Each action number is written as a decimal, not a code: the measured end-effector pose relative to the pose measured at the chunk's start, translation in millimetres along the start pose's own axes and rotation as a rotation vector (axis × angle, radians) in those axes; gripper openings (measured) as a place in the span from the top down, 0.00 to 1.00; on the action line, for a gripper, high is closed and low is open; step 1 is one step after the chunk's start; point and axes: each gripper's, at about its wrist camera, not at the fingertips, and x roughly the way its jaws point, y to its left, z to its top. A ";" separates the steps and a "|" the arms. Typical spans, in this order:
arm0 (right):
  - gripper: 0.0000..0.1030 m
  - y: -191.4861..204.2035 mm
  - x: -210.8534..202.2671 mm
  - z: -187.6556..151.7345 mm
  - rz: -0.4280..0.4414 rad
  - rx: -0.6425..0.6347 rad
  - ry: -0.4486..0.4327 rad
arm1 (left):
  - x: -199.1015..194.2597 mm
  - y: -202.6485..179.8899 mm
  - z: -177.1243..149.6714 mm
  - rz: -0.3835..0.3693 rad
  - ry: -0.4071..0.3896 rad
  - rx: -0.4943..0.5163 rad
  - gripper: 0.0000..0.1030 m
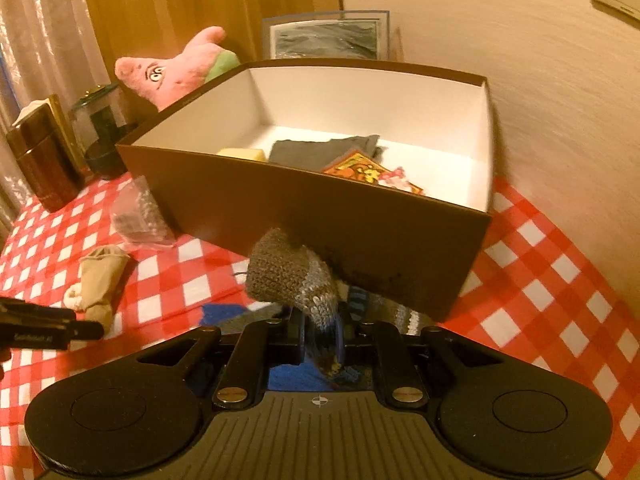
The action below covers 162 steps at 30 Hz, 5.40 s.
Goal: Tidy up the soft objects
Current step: 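Grasp the striped grey knit sock with the right gripper and lift it, then grasp the beige sock with the left gripper while the right holds the striped sock, then carry both socks over the brown box and open both grippers to drop them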
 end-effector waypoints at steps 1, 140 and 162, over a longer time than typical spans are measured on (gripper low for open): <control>0.86 -1.6 -0.1 -1.3 -0.004 0.004 0.004 | 3.5 -0.5 1.5 0.006 0.002 0.002 0.55; 0.86 -87.6 50.2 181.3 0.044 -0.120 -0.196 | 25.5 -149.7 255.9 -0.037 -0.198 0.347 0.60; 0.34 -88.7 45.9 185.5 -0.027 -0.093 -0.251 | 9.4 -125.8 238.3 -0.032 -0.159 0.328 0.47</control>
